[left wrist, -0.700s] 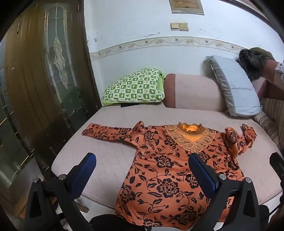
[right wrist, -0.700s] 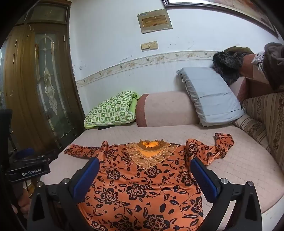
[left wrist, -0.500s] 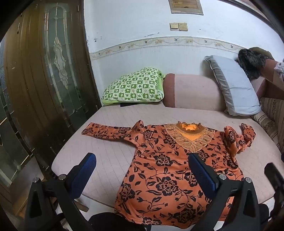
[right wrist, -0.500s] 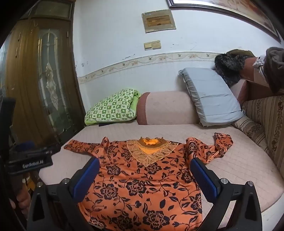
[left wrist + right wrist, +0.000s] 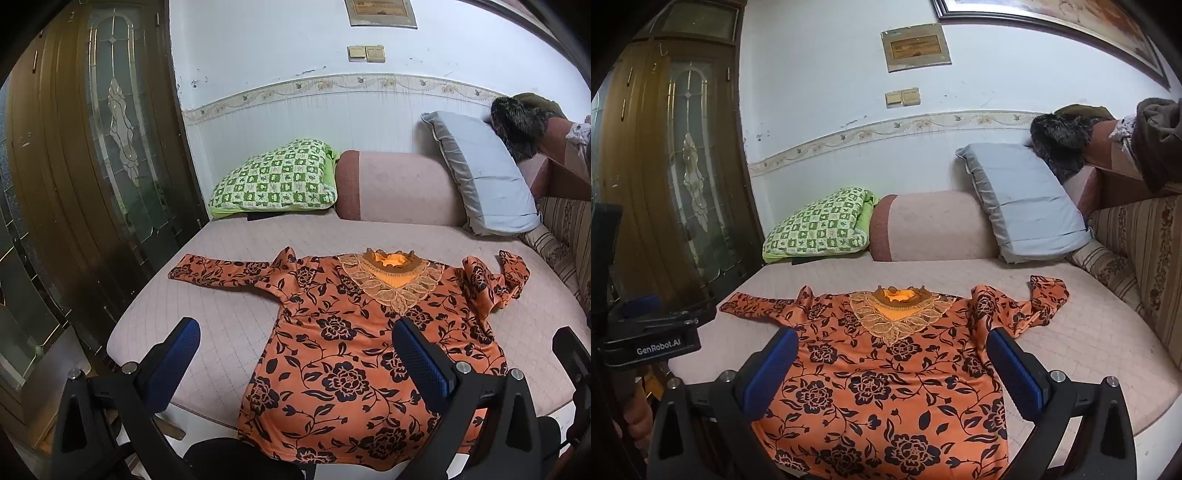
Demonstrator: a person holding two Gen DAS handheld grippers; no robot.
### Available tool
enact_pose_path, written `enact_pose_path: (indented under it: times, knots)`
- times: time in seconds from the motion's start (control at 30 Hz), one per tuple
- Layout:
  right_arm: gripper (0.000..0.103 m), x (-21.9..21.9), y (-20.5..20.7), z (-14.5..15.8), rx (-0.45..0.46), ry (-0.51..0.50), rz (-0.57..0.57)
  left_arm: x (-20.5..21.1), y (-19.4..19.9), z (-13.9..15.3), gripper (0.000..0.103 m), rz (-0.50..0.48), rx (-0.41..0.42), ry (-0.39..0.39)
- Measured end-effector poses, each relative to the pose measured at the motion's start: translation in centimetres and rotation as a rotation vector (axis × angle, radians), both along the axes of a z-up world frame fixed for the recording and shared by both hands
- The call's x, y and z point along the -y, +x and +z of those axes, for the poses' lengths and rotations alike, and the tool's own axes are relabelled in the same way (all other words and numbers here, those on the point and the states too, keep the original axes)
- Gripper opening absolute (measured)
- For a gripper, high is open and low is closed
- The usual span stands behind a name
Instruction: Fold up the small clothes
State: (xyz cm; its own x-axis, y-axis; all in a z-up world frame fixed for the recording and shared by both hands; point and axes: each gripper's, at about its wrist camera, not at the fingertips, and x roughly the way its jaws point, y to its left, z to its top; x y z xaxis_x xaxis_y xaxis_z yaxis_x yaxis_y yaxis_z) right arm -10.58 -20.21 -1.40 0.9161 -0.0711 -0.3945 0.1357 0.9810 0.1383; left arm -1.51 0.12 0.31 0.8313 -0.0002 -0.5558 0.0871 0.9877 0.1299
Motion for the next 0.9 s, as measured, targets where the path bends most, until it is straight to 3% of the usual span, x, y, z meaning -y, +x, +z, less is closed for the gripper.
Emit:
enact_pose_path:
  times: [0.9]
  knots:
    - [0.103, 3.9, 1.7, -1.8, -0.022, 0.054, -0.071, 2.9, 2.1, -1.1, 0.103, -0.019, -0.016, 0.047]
